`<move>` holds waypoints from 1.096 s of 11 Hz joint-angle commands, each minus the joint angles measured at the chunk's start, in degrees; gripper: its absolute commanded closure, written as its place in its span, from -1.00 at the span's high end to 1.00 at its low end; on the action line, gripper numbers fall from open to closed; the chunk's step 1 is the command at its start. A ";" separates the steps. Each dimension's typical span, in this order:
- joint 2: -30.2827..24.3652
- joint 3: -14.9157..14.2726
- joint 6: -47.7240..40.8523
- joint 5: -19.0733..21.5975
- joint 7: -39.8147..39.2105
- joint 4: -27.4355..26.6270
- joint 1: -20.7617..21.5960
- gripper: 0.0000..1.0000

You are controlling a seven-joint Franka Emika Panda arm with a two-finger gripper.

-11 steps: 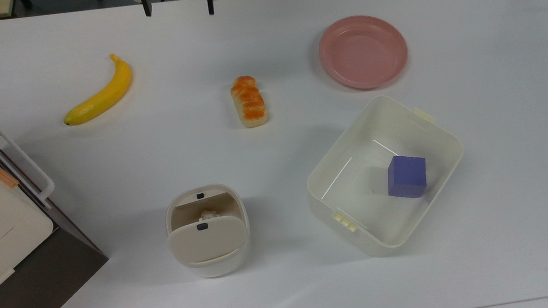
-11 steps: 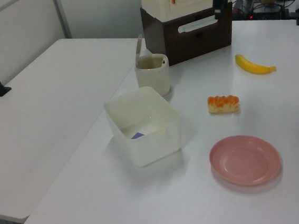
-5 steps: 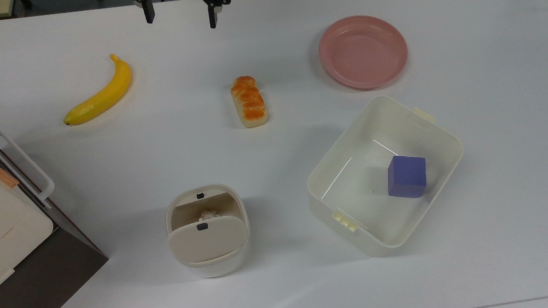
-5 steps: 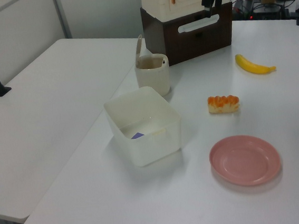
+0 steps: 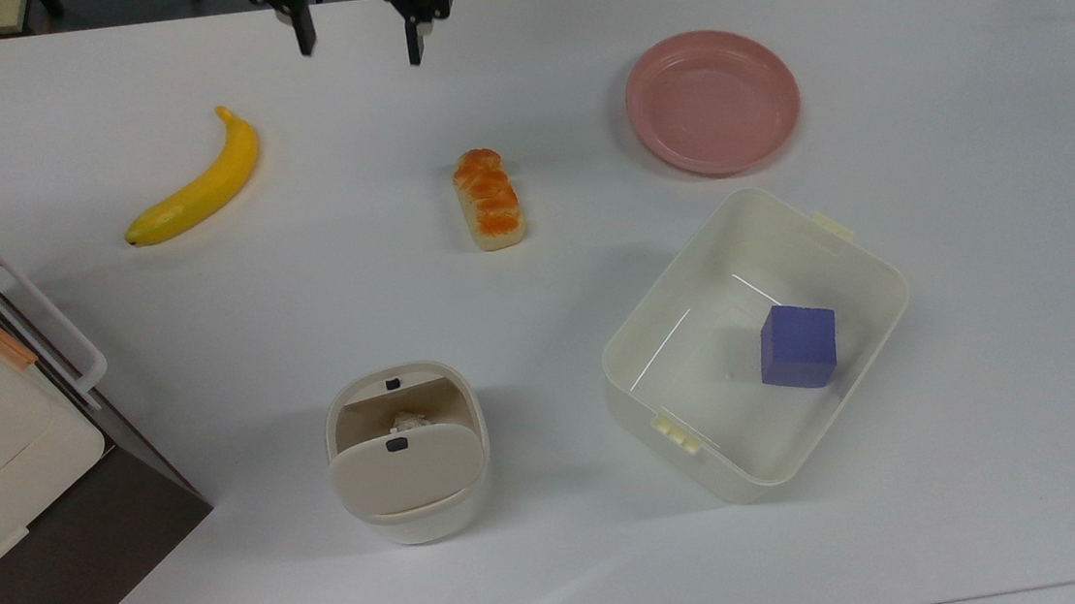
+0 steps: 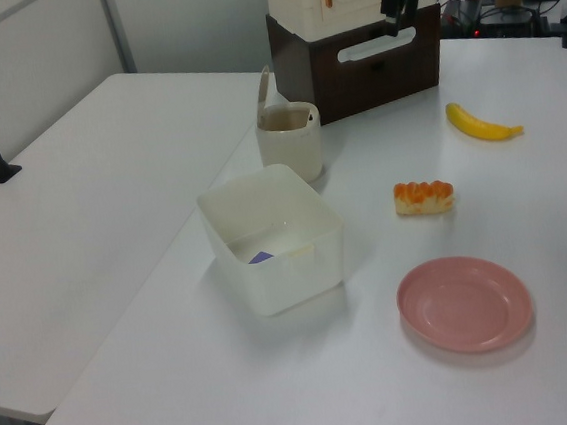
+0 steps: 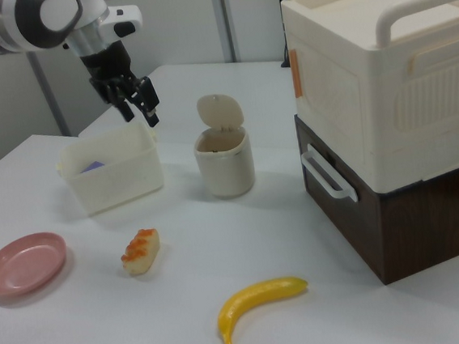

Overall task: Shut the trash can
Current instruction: 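Move the gripper down toward the raised lid of the cream trash can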

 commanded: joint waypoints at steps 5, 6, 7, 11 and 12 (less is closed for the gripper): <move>17.11 -0.11 29.51 -16.83 51.63 5.85 1.58 -1.00; 18.26 -0.11 29.97 -17.79 54.04 6.99 1.14 -1.00; 19.67 -0.11 30.32 -17.80 56.06 8.22 1.05 -1.00; 28.45 -0.28 35.84 -17.28 66.26 21.38 -1.24 -1.00; 31.60 -0.37 36.82 -17.36 66.54 26.03 -1.24 -1.00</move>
